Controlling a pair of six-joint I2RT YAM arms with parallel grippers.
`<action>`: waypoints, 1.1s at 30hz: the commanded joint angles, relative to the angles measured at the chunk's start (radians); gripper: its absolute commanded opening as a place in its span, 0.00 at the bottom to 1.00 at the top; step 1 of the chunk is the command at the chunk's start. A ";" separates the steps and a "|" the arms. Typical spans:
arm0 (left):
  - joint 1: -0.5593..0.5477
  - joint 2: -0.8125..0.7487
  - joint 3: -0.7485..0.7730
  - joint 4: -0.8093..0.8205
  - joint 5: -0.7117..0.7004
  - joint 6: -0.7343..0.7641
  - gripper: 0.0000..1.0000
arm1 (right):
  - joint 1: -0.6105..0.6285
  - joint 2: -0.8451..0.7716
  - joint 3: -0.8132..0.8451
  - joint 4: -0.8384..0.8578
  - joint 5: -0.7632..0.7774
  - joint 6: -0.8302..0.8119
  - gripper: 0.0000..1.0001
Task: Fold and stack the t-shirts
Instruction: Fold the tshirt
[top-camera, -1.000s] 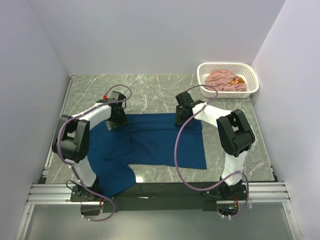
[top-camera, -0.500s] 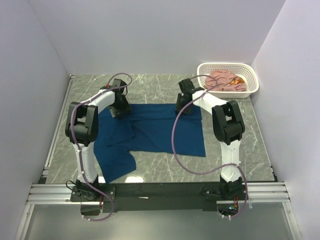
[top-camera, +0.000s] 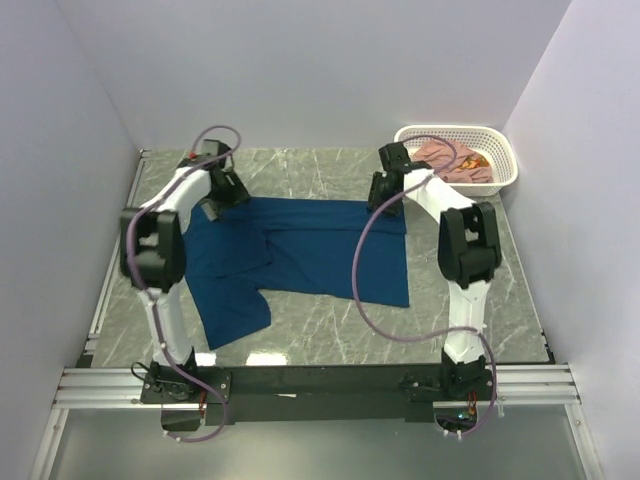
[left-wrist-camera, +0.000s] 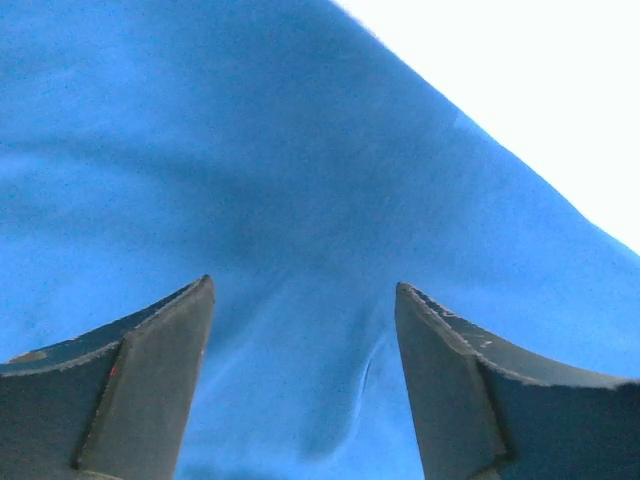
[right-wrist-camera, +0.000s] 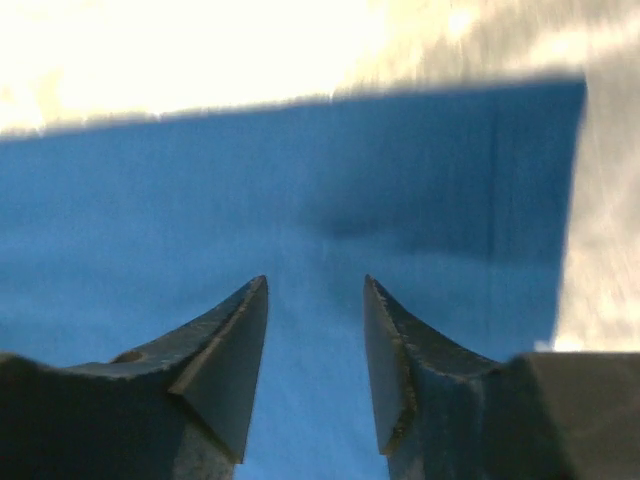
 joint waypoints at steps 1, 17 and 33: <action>0.034 -0.269 -0.074 -0.002 -0.027 -0.005 0.80 | 0.039 -0.211 -0.151 0.004 0.027 -0.021 0.52; 0.299 -0.793 -0.787 0.043 -0.050 0.058 0.77 | 0.059 -0.843 -0.880 0.106 0.043 0.036 0.60; 0.318 -0.537 -0.775 0.162 -0.038 0.082 0.63 | 0.054 -0.982 -1.040 0.116 0.053 0.044 0.57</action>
